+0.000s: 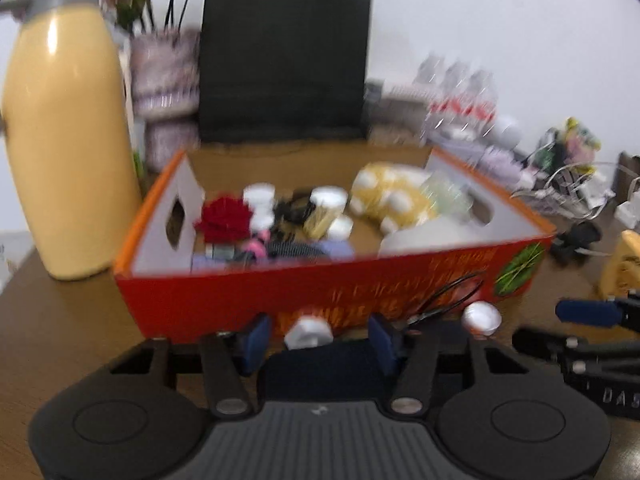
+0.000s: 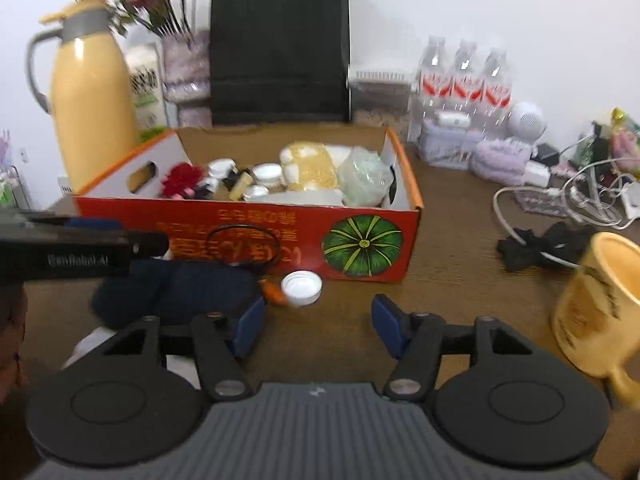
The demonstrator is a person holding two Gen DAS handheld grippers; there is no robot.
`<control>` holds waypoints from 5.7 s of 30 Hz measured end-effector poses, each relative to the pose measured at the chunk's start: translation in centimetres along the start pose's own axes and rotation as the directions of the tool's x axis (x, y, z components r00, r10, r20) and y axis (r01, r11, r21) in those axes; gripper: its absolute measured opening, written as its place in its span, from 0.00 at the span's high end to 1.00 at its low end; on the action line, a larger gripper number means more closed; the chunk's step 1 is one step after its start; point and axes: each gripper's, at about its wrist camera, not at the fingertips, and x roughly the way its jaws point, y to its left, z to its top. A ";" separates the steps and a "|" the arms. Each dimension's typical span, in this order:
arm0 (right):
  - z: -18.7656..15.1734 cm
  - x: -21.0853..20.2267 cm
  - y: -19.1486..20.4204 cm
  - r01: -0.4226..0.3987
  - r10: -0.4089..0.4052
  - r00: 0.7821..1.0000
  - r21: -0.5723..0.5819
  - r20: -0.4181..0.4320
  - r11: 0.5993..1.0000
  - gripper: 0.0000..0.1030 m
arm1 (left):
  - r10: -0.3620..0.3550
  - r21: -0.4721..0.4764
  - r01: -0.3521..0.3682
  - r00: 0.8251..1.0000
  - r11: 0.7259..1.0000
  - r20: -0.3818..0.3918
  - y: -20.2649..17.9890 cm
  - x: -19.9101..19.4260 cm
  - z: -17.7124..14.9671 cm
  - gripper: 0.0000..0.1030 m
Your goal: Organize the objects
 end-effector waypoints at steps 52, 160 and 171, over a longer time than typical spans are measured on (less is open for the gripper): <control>8.8 -1.6 1.5 -0.245 0.237 0.964 0.064 0.118 0.967 0.76 | -0.194 -0.083 0.197 0.980 0.977 0.042 4.8 -0.7 8.0 0.73; -5.8 -13.6 0.5 -0.111 0.112 0.990 -0.018 0.091 0.994 0.97 | -0.307 -0.118 0.320 0.945 0.940 0.116 0.4 -15.1 -5.0 0.99; 7.9 -1.7 1.0 -0.251 0.249 0.964 0.004 0.087 0.968 0.97 | -0.269 0.034 0.267 0.961 0.963 0.064 0.6 -3.5 8.2 0.99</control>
